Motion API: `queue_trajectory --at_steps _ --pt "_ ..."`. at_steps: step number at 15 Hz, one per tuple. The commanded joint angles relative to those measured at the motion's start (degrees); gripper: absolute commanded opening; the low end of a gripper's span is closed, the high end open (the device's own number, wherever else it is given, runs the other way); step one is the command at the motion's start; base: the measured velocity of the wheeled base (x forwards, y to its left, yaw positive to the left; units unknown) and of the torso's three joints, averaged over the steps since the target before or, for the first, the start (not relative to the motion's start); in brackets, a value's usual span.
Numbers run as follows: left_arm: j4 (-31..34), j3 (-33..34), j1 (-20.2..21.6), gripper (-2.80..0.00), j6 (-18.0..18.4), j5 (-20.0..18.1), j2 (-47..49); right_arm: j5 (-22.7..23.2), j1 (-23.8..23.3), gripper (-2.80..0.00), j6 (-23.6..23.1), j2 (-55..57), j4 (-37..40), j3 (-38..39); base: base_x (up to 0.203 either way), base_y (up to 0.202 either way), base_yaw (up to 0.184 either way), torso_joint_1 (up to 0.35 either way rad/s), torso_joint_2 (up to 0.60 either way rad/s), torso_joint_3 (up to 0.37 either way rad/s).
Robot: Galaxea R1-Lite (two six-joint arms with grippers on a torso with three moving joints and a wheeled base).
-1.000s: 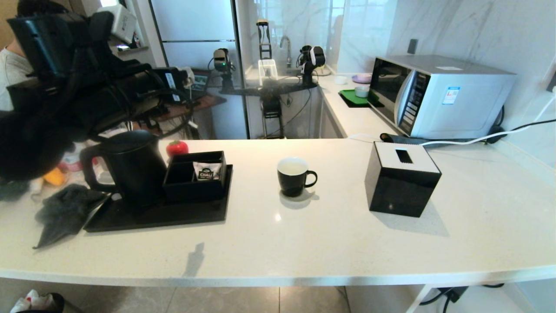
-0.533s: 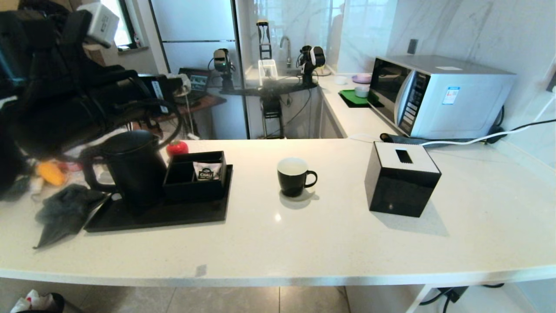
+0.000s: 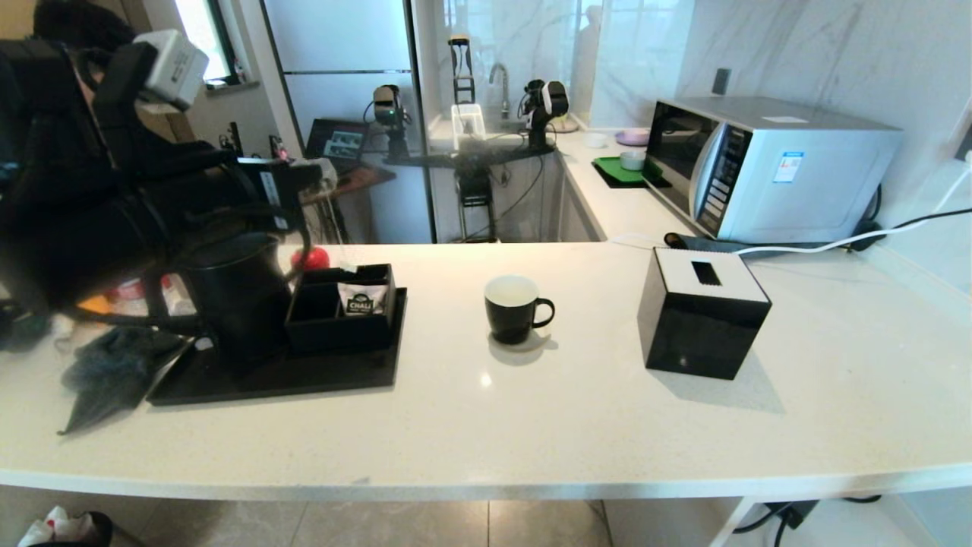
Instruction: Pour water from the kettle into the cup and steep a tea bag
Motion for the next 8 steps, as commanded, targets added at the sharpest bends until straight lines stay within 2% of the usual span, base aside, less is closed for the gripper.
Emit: queue_trajectory --at_steps 1,3,8 --pt "1.82 0.21 -2.02 -2.8 -0.04 0.02 -0.97 0.02 0.0 -2.8 -0.03 0.07 -0.01 0.0 0.0 0.0 0.0 0.0 0.0 0.0" --pt "2.59 0.63 -3.97 -2.8 -0.04 0.02 -1.35 0.02 0.0 -2.8 -0.03 0.07 -0.01 0.0 0.0 0.0 0.0 0.0 0.0 0.0" --pt "2.66 0.83 -5.12 -2.8 -0.04 0.02 -1.32 0.02 0.0 -2.8 -0.64 0.07 -0.09 0.0 0.0 0.0 0.0 0.0 0.0 0.0"
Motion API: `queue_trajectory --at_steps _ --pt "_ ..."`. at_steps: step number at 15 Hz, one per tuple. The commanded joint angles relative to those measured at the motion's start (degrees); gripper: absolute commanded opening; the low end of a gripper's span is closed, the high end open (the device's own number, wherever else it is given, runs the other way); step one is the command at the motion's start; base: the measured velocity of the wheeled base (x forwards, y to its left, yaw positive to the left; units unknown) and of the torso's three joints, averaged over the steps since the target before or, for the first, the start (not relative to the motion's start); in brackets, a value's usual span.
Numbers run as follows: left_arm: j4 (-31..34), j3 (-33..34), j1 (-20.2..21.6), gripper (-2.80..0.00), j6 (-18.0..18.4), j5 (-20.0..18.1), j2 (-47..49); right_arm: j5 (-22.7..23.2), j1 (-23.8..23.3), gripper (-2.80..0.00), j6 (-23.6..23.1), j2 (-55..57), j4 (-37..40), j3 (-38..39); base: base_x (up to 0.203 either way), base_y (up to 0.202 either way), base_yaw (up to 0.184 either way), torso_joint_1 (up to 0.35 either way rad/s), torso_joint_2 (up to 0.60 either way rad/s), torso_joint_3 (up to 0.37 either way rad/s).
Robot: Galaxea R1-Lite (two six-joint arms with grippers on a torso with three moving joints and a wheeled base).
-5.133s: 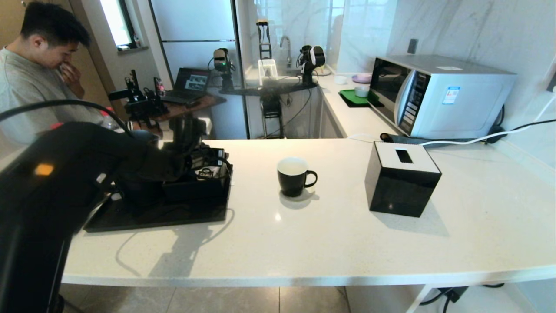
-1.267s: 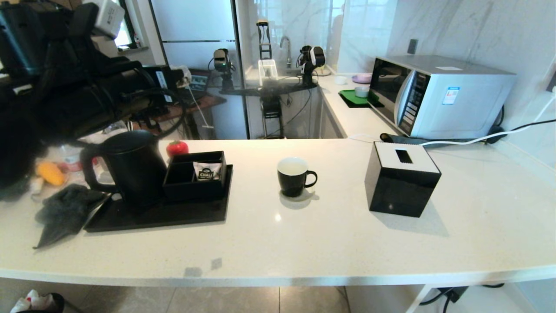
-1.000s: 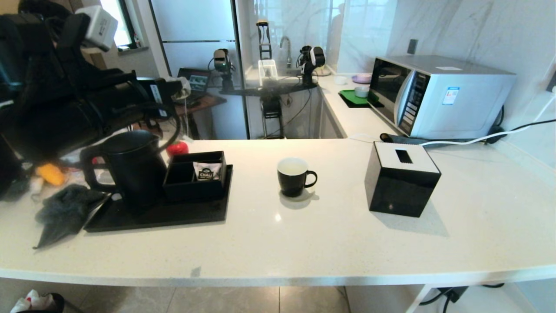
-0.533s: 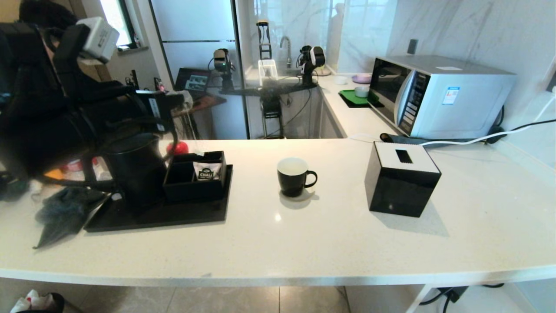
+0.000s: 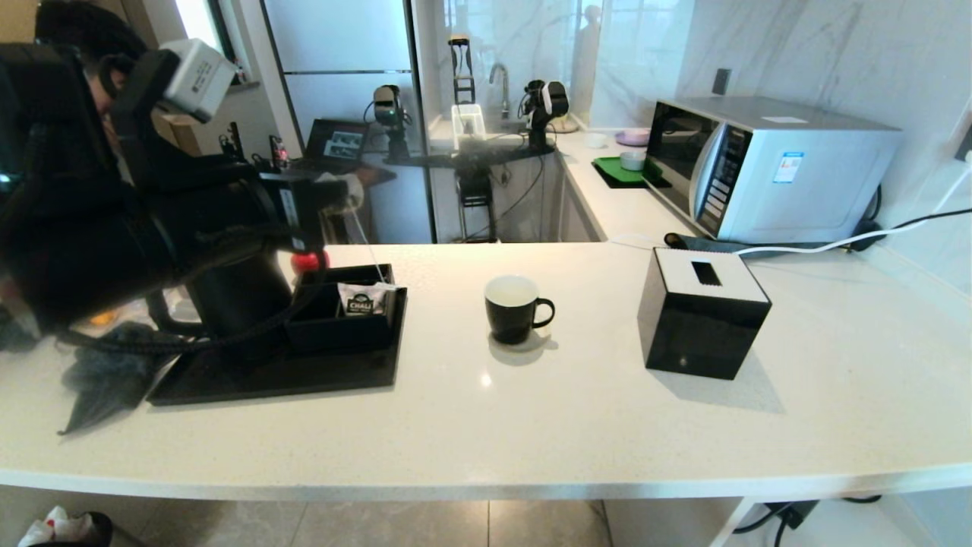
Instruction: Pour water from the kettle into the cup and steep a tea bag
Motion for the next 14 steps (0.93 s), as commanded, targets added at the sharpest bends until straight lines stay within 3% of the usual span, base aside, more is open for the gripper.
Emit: queue_trajectory --at_steps 1,4,6,9,14 --pt "-0.13 0.07 -0.09 -2.8 -0.04 0.04 0.14 0.05 0.0 -2.8 -0.42 0.07 -0.13 0.0 0.0 0.0 0.0 0.0 0.0 0.0" --pt "-0.12 0.06 -0.16 -2.8 -0.04 0.1 -0.04 0.25 0.02 -2.8 -2.19 0.07 -0.49 -0.6 0.0 0.0 0.0 0.0 0.0 0.0" --pt "-0.12 0.15 -0.16 -2.8 -0.04 0.1 -0.4 2.27 0.14 -2.8 -2.07 1.21 0.86 -4.91 0.0 0.0 0.0 0.0 0.0 0.0" --pt "-0.12 1.17 -0.66 -2.8 -0.04 0.09 -1.01 5.29 0.69 -2.8 -1.91 10.46 0.55 -10.49 0.0 0.0 0.0 0.0 0.0 0.0" --pt "-0.04 1.2 -1.22 -2.8 -0.04 0.1 -1.62 7.92 9.54 -2.8 -2.04 35.19 -13.28 -18.88 0.0 0.0 0.0 0.0 0.0 0.0"
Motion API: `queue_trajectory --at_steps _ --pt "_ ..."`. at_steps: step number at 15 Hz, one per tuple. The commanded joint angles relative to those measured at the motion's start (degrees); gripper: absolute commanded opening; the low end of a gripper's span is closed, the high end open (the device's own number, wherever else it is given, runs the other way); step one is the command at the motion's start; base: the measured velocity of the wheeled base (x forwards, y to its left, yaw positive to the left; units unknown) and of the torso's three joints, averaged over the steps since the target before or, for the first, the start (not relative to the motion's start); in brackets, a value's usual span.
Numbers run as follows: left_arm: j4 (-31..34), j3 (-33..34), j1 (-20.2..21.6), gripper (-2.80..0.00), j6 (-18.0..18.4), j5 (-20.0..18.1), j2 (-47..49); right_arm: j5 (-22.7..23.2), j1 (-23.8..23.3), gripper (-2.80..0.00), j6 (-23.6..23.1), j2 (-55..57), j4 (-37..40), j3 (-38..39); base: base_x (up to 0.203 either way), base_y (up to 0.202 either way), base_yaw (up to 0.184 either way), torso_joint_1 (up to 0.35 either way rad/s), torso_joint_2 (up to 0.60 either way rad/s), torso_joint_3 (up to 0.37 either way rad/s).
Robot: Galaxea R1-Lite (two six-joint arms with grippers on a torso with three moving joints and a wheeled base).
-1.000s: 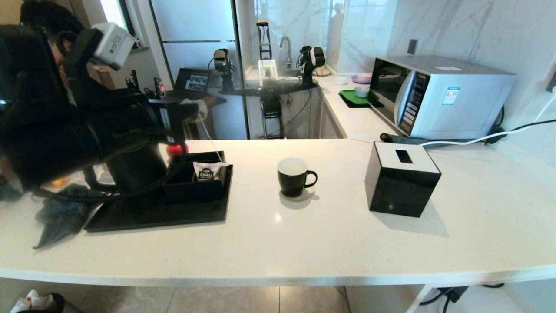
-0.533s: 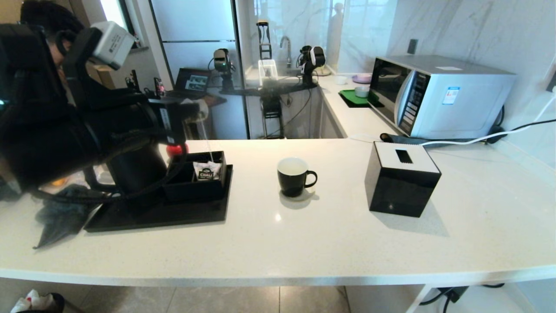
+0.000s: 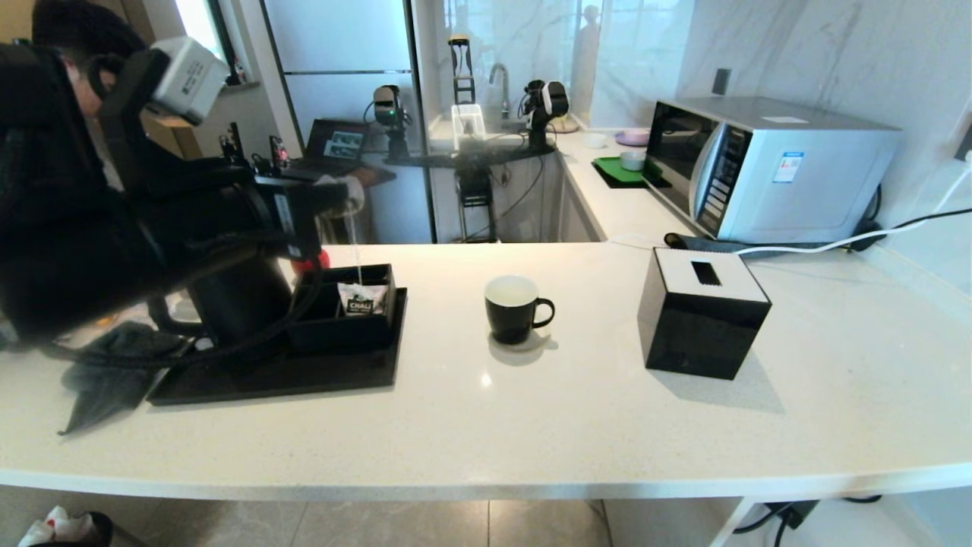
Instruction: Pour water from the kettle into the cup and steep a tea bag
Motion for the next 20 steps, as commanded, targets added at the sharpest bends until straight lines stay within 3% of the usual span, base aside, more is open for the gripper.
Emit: queue_trajectory --at_steps 1,5,7,11,16,17,20 --pt "-0.13 0.02 -0.31 -2.8 -0.09 0.05 -0.13 1.68 4.2 -2.8 -0.16 17.93 -7.32 -4.36 0.0 0.0 0.0 0.0 0.0 0.0" --pt "-0.22 0.02 -1.54 -2.8 -0.09 -0.04 -0.05 13.45 7.61 -2.8 -1.73 38.35 -20.69 -11.34 0.0 0.0 0.0 0.0 0.0 0.0" --pt "-0.22 0.04 -3.01 -2.8 -0.03 0.05 -0.05 17.8 11.51 -2.8 -3.32 46.79 -24.94 -15.29 0.0 0.0 0.0 0.0 0.0 0.0" --pt "-0.22 0.02 -5.96 -2.8 0.0 0.05 -0.03 19.82 22.5 -2.8 -4.81 60.46 -33.33 -21.22 0.0 0.0 0.0 0.0 0.0 0.0" --pt "-0.22 0.02 -10.66 -2.8 0.0 0.06 0.13 20.09 31.19 -2.8 -4.97 73.77 -41.54 -30.18 0.0 0.0 0.0 0.0 0.0 0.0" --pt "-0.22 0.14 -11.63 -2.8 0.0 0.17 0.13 20.12 32.04 0.0 -4.91 75.09 -42.0 -31.57 0.0 0.0 0.0 0.0 0.0 0.0" --pt "-0.31 0.6 -13.05 -2.8 0.0 0.22 0.13 20.39 32.95 0.0 -4.63 76.92 -42.51 -33.26 0.0 0.0 0.0 0.0 0.0 0.0"
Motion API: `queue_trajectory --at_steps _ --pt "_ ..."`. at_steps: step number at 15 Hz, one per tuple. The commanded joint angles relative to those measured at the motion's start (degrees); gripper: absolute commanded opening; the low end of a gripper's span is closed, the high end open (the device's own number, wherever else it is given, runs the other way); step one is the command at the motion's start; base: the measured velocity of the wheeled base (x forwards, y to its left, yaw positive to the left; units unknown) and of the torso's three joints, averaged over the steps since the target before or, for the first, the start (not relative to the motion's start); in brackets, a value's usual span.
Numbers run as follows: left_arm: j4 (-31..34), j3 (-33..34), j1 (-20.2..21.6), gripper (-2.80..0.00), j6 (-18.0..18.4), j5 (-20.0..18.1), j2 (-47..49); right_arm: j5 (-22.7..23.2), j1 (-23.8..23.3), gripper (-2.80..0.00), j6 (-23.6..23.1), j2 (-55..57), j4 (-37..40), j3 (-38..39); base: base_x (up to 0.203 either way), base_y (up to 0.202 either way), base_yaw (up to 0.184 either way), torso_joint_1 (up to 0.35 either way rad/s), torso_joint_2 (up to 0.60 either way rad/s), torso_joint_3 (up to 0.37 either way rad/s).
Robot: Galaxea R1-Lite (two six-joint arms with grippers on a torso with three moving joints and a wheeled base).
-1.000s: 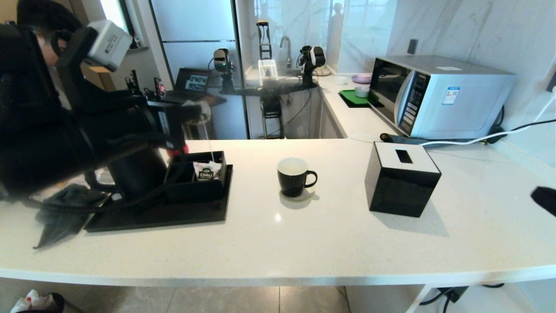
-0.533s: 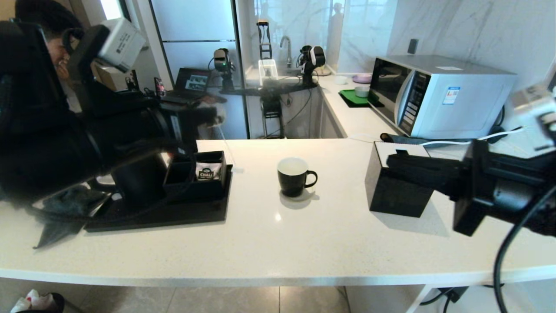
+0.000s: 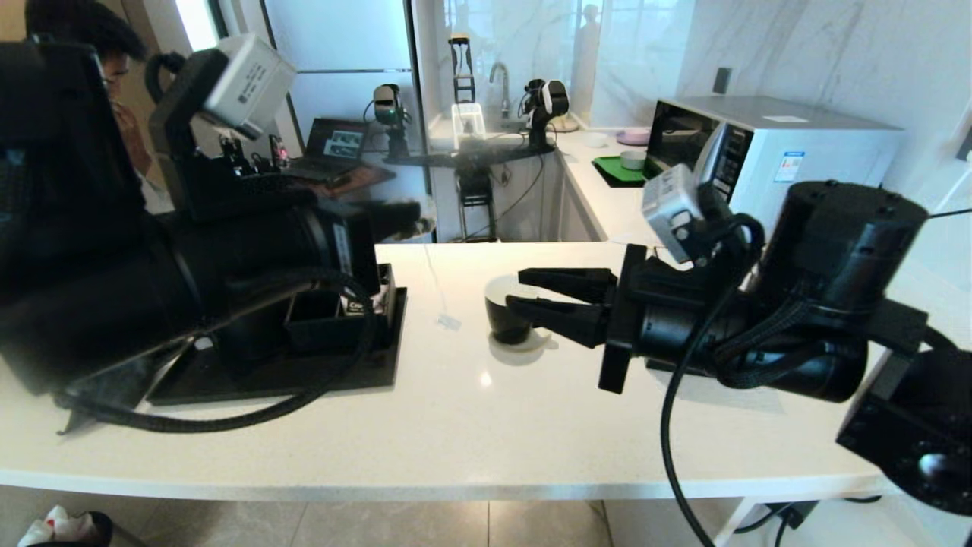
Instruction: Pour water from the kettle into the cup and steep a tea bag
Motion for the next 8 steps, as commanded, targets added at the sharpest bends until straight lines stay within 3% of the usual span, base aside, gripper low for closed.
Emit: queue_trajectory --at_steps 1,8 --pt "-0.22 0.52 -0.7 -2.8 -0.04 -0.01 0.21 0.3 0.65 0.0 0.12 2.47 -0.22 -0.98 0.0 0.0 0.0 0.0 0.0 0.0" --pt "-0.5 0.75 -0.79 -2.8 -0.04 -0.21 0.21 0.42 3.79 0.0 0.04 6.17 -0.15 -4.03 0.0 0.0 0.0 0.0 0.0 0.0"
